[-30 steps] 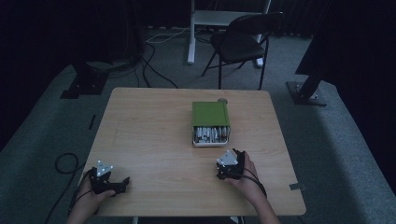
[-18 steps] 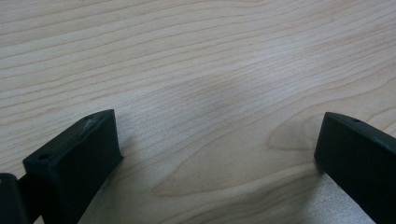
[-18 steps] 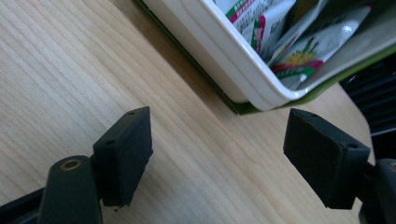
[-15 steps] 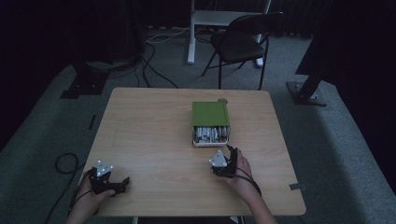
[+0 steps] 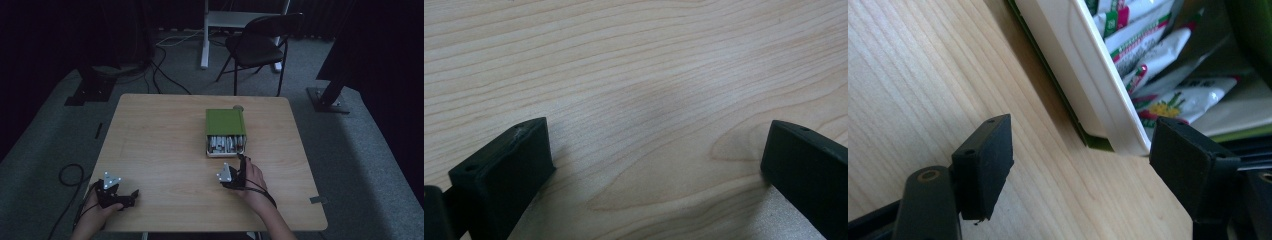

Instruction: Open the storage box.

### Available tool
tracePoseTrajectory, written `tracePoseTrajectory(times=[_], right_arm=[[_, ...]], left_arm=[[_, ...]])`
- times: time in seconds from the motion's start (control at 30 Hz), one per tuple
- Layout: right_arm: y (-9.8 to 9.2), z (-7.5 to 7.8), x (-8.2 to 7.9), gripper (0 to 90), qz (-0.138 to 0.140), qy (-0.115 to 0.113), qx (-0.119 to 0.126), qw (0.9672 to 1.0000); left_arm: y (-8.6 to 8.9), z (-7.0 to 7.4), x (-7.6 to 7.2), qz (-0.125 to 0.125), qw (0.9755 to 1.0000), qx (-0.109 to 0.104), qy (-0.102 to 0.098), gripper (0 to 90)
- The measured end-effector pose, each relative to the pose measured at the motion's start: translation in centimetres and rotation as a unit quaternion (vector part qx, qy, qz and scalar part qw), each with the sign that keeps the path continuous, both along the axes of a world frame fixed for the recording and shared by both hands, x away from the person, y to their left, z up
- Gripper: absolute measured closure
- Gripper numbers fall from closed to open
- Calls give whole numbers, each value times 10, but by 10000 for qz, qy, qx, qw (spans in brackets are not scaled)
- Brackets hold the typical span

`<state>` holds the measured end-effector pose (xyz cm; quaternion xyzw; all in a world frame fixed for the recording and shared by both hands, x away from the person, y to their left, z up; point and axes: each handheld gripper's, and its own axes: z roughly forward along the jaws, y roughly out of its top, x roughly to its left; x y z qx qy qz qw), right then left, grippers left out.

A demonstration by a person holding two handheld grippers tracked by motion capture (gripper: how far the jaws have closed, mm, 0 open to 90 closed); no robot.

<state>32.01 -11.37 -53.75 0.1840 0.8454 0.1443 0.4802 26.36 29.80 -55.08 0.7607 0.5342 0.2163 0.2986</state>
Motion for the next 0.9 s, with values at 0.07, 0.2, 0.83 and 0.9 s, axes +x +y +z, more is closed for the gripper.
tracePoseTrajectory(times=[0.07,0.2,0.83,0.9], right_arm=[[3,-2,0,295,48,-106,-191,9998],[7,-2,0,382,164,-415,-451,9980],[20,-17,6,575,633,-1062,-1508,9808],[20,-18,6,587,652,-1100,-1549,9796]], left_arm=[[0,0,0,0,10000,-1,0,7],[0,0,0,-1,10000,0,1,7],[0,0,0,0,10000,-1,0,7],[0,0,0,0,10000,0,-1,7]])
